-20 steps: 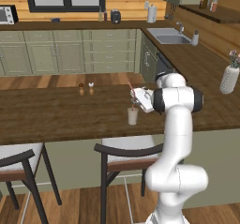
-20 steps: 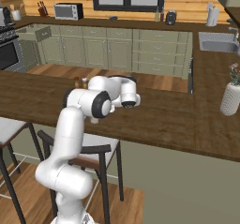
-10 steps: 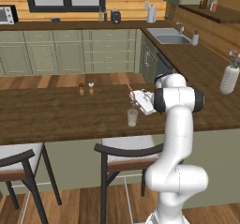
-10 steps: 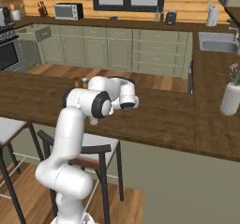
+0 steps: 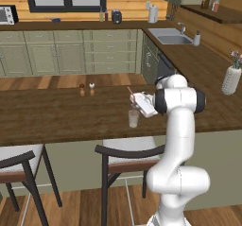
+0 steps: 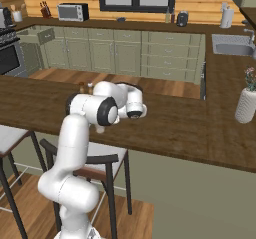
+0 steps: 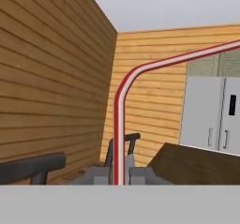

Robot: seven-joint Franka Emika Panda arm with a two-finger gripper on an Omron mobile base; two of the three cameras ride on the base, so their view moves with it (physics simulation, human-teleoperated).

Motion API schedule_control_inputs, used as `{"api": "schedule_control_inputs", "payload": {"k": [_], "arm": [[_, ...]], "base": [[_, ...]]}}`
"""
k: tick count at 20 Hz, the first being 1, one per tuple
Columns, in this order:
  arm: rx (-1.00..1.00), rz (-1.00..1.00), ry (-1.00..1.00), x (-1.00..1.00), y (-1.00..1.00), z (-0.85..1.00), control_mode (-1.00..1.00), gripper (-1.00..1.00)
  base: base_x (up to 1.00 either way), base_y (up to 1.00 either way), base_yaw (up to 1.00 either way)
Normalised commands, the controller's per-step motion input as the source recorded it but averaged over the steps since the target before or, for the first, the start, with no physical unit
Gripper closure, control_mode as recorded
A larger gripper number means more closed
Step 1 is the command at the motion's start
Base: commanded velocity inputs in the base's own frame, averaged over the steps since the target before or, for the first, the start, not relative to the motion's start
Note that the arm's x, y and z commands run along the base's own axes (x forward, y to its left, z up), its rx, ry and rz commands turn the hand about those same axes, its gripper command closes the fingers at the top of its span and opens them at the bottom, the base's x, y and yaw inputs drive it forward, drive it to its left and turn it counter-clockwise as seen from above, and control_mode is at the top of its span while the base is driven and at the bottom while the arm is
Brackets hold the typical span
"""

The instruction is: Take a straw from the drawer in front and place it inside the glass cup on the dining counter.

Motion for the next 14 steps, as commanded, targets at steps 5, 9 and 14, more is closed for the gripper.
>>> {"api": "schedule_control_inputs", "payload": {"k": [5, 9, 14], "arm": [[0.00, 0.00, 0.01, 0.00, -0.09, -0.13, -1.00, 1.00], [0.00, 0.00, 0.05, 0.00, -0.01, -0.17, -1.00, 1.00], [0.00, 0.00, 0.06, 0.00, 0.00, -0.16, -1.00, 1.00]], "base": [[0.00, 0.00, 0.00], [0.00, 0.00, 0.00], [0.00, 0.00, 0.00]]}}
